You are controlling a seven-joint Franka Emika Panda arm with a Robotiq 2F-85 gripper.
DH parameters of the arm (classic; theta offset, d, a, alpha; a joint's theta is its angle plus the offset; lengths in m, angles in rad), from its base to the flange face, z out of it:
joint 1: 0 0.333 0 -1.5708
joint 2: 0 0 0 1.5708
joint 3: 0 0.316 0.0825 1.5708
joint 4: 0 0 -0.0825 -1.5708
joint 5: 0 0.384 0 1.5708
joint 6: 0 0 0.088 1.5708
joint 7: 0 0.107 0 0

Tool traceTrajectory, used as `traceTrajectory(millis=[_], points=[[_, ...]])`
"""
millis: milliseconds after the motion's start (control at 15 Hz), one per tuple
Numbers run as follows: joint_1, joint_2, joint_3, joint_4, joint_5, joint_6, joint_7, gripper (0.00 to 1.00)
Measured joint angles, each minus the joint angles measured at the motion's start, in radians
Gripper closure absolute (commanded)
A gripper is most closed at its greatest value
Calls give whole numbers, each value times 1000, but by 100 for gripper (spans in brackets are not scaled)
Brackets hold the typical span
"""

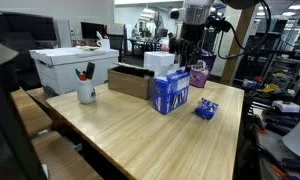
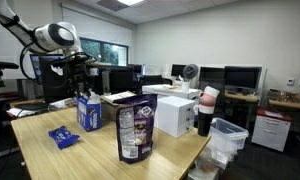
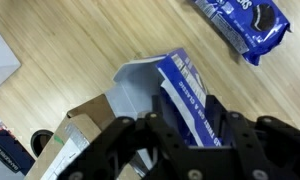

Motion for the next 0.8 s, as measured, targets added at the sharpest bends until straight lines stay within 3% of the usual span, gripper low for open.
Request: traceTrajectory(millis=[67, 267, 400, 467, 800], points=[[0, -1, -2, -7, 7, 18, -7, 51], [0, -1, -8, -29, 19, 81, -47, 61], [1, 1, -10, -38, 20, 107, -70, 87], [1, 3, -10, -42, 20, 117, -78, 93], [-3, 0, -10, -88, -73, 245, -65, 100]])
